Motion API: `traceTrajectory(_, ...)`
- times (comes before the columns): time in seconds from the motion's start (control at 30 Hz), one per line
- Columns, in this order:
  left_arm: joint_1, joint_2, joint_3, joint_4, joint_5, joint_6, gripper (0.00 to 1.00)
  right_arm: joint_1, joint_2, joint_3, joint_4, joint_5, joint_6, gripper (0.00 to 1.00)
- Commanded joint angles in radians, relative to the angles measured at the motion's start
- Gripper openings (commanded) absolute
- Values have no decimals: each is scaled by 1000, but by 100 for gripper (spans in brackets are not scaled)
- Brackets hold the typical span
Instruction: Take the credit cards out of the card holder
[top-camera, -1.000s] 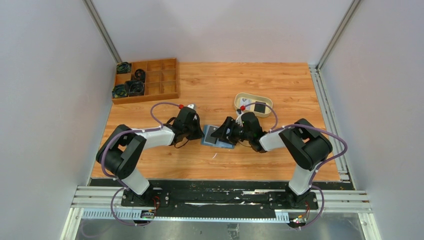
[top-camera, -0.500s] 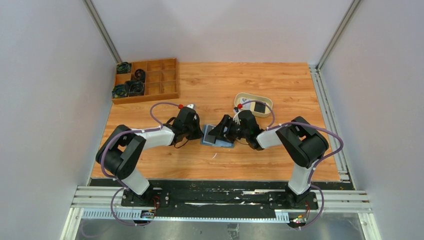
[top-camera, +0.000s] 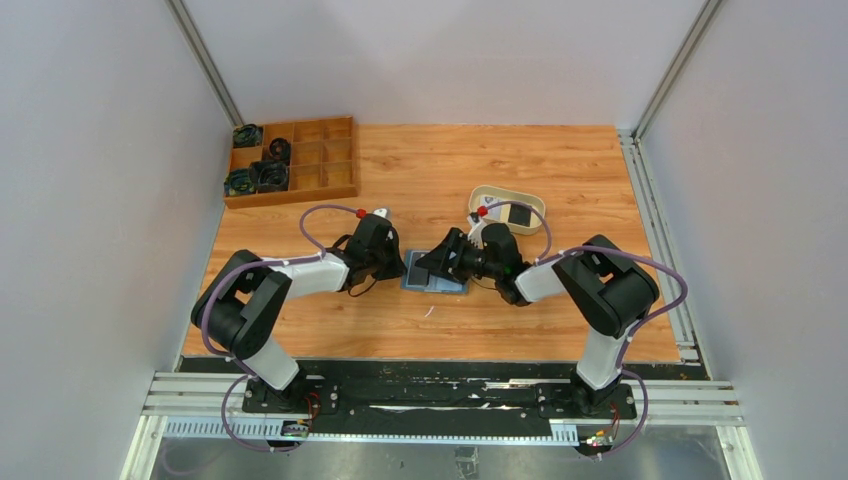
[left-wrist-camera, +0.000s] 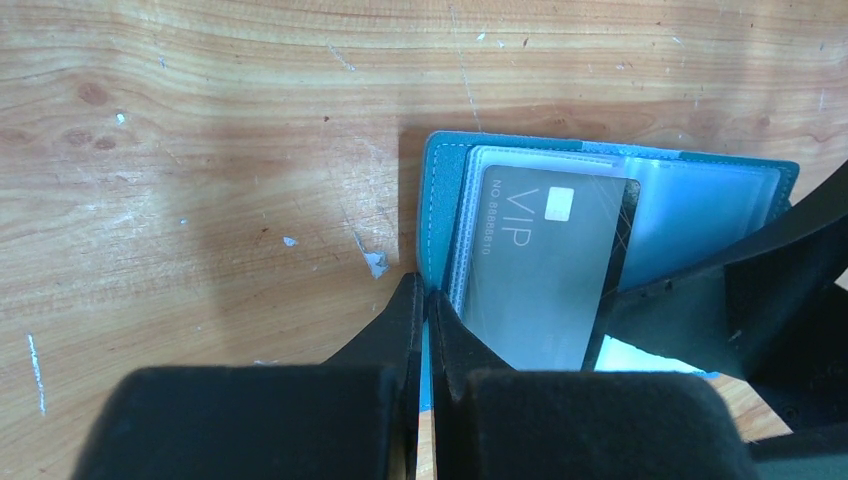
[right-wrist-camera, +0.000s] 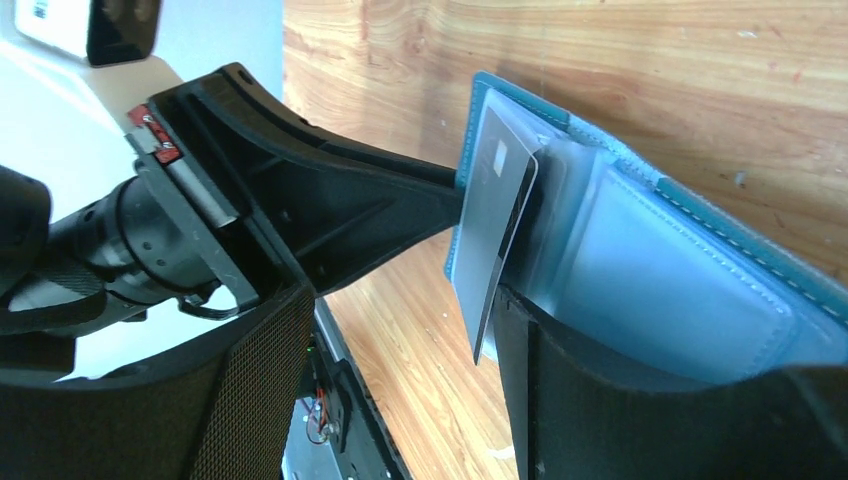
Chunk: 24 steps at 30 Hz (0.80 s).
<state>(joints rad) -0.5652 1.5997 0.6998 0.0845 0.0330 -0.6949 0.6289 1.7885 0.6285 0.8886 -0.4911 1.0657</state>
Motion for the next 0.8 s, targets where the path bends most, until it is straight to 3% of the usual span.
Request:
traceTrajectory(0.0, -7, 26, -48, -135, -30, 20, 0, 22, 21, -14, 158, -36, 47, 69)
traceTrajectory(0.13, -7, 22, -43, -143, -30, 21, 0, 30, 66, 12, 132, -44, 56, 67)
traceTrajectory(0.37, -7, 19, -42, -147, -30, 23, 0, 62, 94, 99, -111, -20, -19, 64)
traceTrajectory(0.77, -6, 18, -32, -159, -59, 29, 0, 52, 57, 125, -172, -56, -48, 59)
